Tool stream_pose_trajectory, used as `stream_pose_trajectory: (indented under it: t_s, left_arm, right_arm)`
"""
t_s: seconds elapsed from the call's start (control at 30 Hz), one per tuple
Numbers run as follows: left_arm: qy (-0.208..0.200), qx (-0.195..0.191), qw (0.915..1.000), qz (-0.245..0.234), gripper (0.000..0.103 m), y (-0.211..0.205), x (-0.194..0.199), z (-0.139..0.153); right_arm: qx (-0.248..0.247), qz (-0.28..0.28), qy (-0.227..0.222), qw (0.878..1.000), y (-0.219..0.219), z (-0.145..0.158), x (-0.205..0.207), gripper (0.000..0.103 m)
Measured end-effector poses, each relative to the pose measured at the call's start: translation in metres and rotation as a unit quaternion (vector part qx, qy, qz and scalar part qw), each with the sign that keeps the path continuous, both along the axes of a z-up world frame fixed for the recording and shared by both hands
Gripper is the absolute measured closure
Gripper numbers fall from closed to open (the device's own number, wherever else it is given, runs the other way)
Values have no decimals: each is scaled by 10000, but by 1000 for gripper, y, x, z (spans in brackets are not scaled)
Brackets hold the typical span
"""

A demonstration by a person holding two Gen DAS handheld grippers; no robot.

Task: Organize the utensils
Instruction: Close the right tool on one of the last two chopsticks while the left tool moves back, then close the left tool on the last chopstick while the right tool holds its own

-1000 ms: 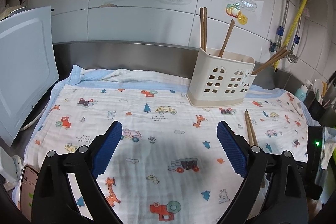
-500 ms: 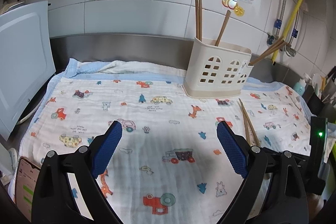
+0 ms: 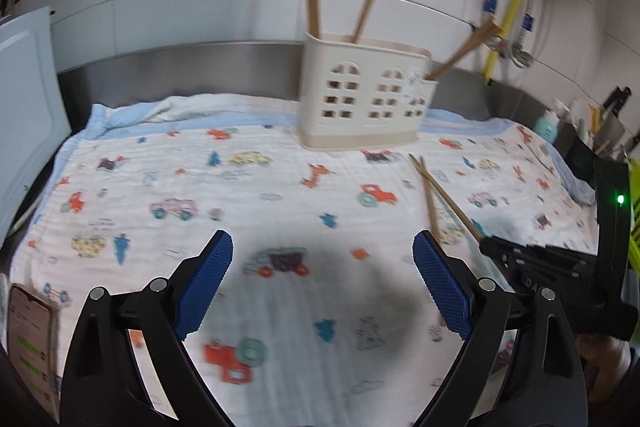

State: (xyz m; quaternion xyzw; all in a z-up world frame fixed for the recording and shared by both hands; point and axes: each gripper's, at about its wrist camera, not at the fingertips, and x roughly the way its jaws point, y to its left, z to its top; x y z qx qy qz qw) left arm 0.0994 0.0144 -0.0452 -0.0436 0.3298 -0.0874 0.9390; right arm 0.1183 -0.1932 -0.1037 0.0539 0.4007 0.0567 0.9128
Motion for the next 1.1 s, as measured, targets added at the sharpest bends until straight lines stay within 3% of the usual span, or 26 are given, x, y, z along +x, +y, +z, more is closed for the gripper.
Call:
stream_pose_trajectory:
  t_s: [0.37,0.43,0.53,0.83,0.93,1.1]
  left_arm:
    - [248,-137,9980,-556,15,-40,-1,-20]
    - [290,-130,9970,-706,29,-48,-1,-22]
    - [396,-113,9950,-912,43,-61,2,-28]
    - [706,-111,9885,-1332,79,-93,16,-45]
    - [804,-196,9871,-1374,87,-97,23,-50]
    - [895,-121,9870,-1332,87,-104,30,-56]
  right_arm:
    - [-20,56,-266,9996,-25,20,-14,96]
    - [-46,80,-313,9995,-27,23,-17,96]
    - [-51,83,-372,9993,-32,27,-20,96]
    - [4,46,-578,9983,-46,39,-30,96]
    - [9,57,-668,9977,-48,46,-31,96]
    - [-11,92,-769,9970,-51,52,-33,96]
